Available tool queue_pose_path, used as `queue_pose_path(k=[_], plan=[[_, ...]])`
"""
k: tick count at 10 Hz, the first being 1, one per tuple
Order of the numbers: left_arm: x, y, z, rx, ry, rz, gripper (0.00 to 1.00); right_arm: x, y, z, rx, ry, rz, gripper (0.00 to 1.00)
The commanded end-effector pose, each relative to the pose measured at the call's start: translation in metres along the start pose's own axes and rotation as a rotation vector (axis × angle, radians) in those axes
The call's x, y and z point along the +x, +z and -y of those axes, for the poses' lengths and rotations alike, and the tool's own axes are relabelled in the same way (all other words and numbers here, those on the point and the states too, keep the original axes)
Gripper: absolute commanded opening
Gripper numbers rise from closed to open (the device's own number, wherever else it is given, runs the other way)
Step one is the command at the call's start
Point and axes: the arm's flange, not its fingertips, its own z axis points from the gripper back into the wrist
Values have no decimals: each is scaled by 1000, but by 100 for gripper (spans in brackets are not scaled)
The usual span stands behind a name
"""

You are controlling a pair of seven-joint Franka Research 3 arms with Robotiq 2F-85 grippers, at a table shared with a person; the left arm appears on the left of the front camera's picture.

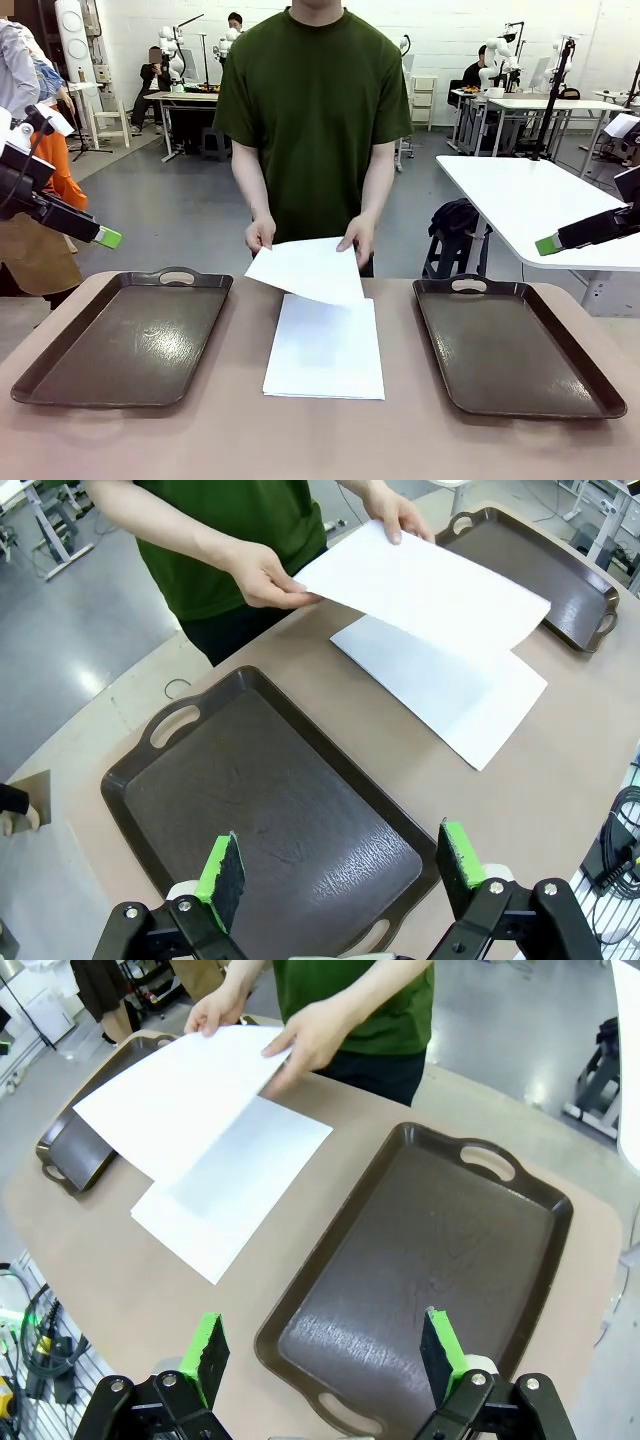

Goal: Sort the A4 documents.
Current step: Receive the A4 Paper.

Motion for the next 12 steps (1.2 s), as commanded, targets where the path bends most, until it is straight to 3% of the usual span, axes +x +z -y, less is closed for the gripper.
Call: queue_pose_path(k=[1,12], plan=[[0,1,0,-4,-6,5,100,1,-1,0,13,3,16,100],[0,1,0,-4,-6,5,100,1,-1,0,13,3,16,100]])
